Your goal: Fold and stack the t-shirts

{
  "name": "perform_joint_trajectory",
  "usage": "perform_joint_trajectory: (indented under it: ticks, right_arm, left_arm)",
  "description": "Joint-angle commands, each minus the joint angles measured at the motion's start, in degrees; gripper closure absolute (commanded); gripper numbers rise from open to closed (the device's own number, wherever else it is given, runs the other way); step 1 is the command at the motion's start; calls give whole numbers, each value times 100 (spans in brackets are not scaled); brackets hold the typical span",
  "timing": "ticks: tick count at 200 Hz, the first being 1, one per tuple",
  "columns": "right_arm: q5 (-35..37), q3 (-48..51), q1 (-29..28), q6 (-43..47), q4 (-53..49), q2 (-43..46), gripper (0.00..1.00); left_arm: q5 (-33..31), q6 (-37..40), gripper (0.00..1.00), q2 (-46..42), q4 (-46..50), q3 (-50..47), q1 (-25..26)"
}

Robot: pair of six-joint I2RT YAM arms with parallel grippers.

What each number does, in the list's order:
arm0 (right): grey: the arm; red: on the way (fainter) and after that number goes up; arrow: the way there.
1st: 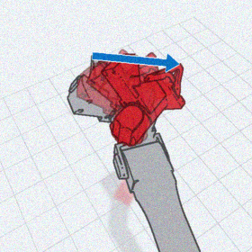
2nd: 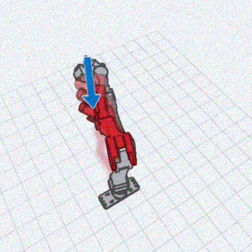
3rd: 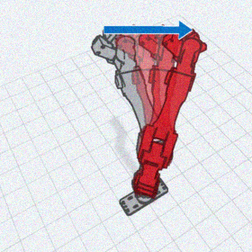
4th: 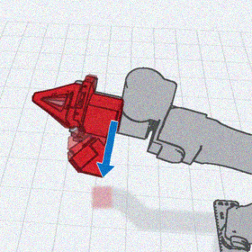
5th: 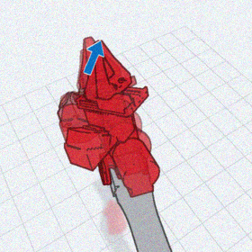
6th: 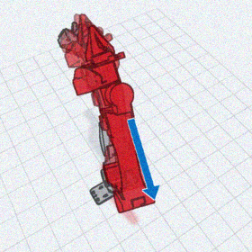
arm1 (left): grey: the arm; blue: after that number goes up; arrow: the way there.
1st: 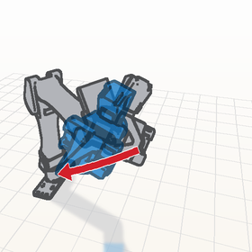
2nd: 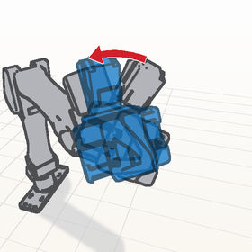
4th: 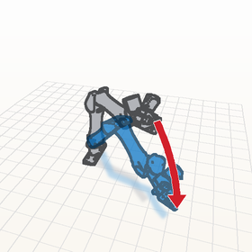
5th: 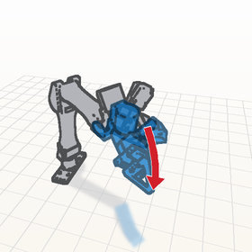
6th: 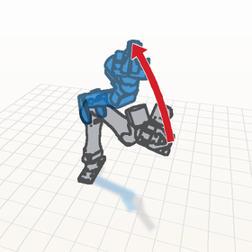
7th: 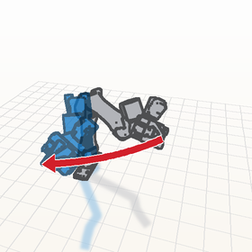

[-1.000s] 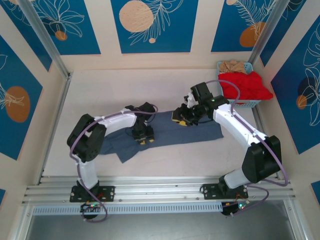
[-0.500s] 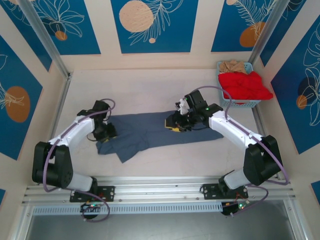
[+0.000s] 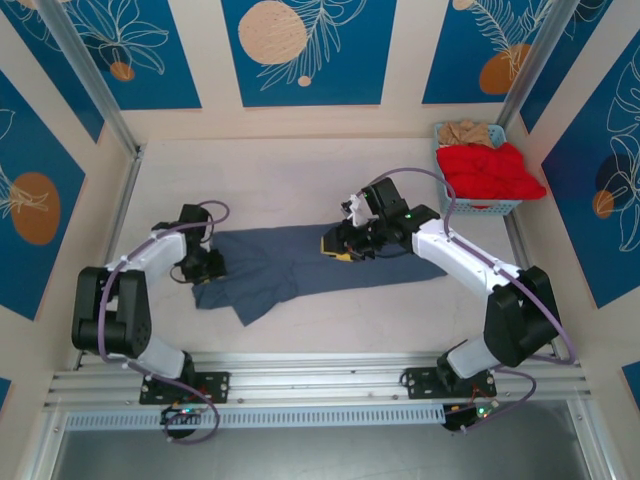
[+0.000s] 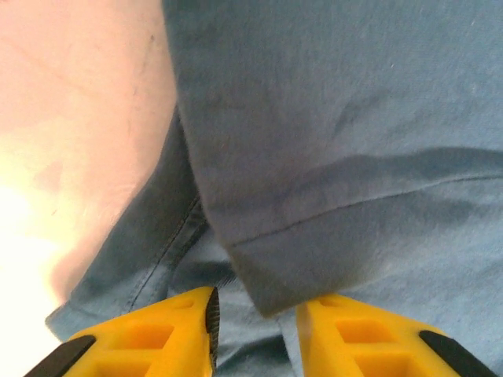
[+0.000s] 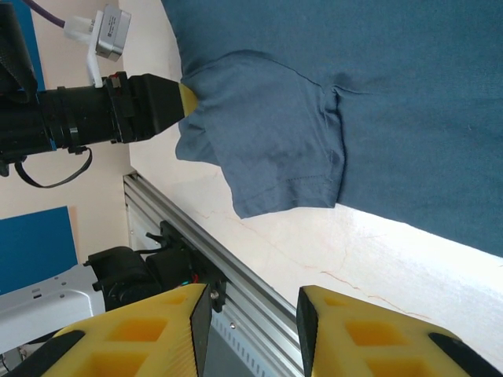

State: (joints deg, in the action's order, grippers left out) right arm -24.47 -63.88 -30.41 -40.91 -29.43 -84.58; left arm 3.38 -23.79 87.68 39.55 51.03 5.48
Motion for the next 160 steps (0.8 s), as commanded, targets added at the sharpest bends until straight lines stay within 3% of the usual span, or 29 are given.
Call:
perform_joint_trajectory:
  ticks: [1,67,160]
  right_arm:
    - [-111,-187,-17,-5,-124,-85,64]
    - [-102,-204,-7,12,-146,-112,64]
    - [-84,-217,1,12,-247,-94,64]
  left_arm:
    - [172,55,71,77,-227,-40,-11]
    - [94,-74,80,142,-264,98,-11]
    - [-5,130,73,654,-236,423,-3]
